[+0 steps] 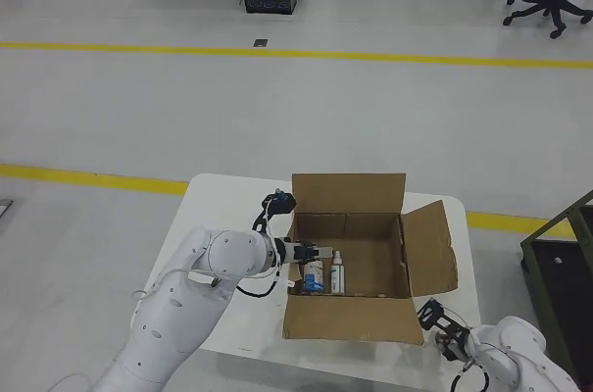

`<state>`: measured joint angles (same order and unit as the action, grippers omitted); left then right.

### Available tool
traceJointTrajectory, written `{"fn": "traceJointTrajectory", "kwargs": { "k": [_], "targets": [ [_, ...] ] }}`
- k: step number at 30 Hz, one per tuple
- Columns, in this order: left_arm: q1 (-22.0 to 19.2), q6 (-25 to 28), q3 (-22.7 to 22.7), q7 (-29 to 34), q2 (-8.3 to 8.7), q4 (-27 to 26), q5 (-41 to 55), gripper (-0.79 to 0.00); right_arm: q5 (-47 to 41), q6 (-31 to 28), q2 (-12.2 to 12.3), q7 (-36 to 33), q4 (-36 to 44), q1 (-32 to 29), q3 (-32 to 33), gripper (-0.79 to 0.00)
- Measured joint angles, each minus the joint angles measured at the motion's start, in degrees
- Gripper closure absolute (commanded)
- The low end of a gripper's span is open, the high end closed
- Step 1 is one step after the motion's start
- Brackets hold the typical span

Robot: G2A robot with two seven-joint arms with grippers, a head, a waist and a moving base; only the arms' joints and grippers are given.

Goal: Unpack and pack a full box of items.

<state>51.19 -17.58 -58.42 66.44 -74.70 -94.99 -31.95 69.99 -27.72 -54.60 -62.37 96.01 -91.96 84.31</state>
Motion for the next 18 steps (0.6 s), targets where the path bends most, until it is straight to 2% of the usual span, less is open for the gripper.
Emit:
{"fn": "traceJointTrajectory", "kwargs": {
  "k": [18],
  "targets": [
    [0.0,0.0,0.0,0.0,0.0,0.0,0.0,-0.785,0.5,-0.6,0.4,1.9,-1.7,0.8,0.1,-0.308]
  ]
}}
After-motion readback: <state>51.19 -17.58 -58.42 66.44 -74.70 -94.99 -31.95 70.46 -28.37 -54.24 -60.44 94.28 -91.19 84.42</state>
